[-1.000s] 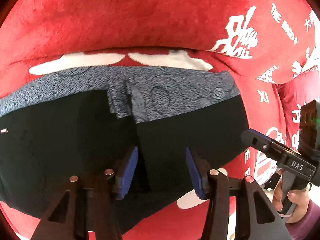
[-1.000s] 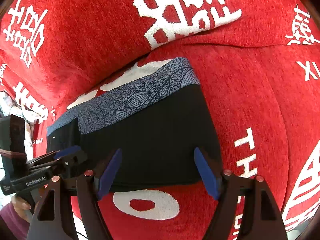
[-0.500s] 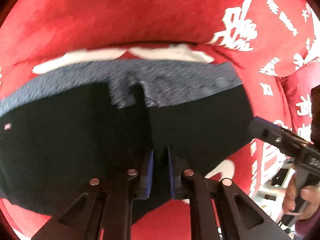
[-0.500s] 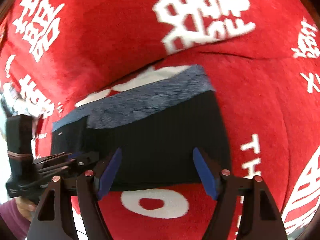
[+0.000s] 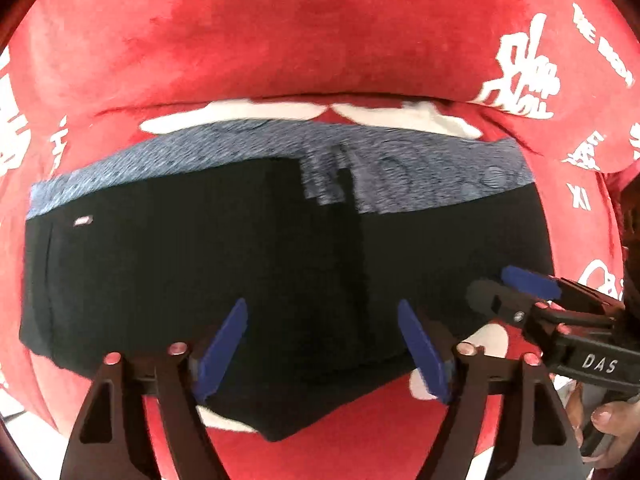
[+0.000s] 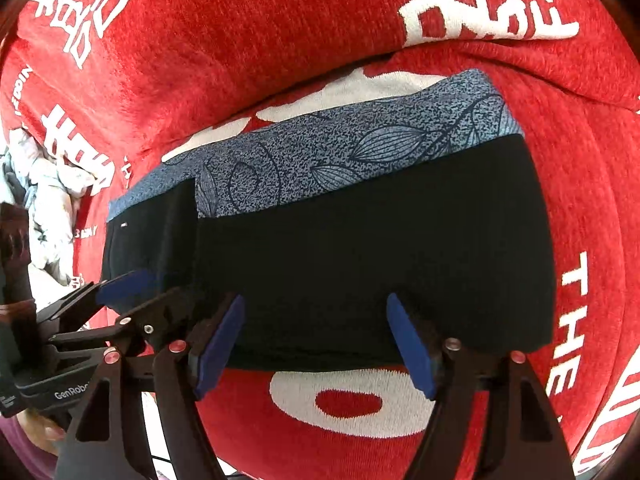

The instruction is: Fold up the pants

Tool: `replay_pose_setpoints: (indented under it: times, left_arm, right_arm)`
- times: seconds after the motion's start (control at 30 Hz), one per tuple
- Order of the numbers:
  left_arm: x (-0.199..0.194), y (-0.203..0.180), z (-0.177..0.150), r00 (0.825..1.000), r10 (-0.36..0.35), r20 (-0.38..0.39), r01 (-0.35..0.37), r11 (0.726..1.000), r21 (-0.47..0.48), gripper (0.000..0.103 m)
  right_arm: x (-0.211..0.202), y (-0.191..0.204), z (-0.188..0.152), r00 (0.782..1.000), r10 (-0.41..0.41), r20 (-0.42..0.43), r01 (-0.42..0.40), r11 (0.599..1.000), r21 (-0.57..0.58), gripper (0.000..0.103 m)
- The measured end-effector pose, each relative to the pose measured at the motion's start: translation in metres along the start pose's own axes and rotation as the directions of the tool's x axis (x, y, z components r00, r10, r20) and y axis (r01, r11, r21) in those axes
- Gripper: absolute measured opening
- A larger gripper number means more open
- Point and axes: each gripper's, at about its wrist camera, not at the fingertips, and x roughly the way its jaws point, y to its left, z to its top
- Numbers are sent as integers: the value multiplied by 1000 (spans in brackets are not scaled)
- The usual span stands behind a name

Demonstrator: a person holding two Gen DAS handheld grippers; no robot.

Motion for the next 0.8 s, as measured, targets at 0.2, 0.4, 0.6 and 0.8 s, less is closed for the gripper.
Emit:
replay_pose_setpoints:
  times: [0.2, 0.4, 0.6, 0.8]
  left_arm:
    - [-5, 25, -11, 998, 62, -3, -62, 997, -41, 95]
    - [-6, 58, -25, 988, 148, -39, -152, 983, -101, 95]
    - [-11, 82, -38, 986, 159, -47, -164, 976, -142, 95]
    - [-9, 101, -47, 987, 147, -56, -155, 971, -181, 95]
  right_arm:
    - [-9, 16, 8, 999, 1, 36, 0, 1000, -2, 77]
    - [14, 61, 35, 999, 38, 6, -38, 997, -70, 77]
    - [44, 80, 16, 994, 15, -108, -24, 996, -83, 78]
    - [36, 84, -5, 992, -2, -130, -11, 995, -95, 78]
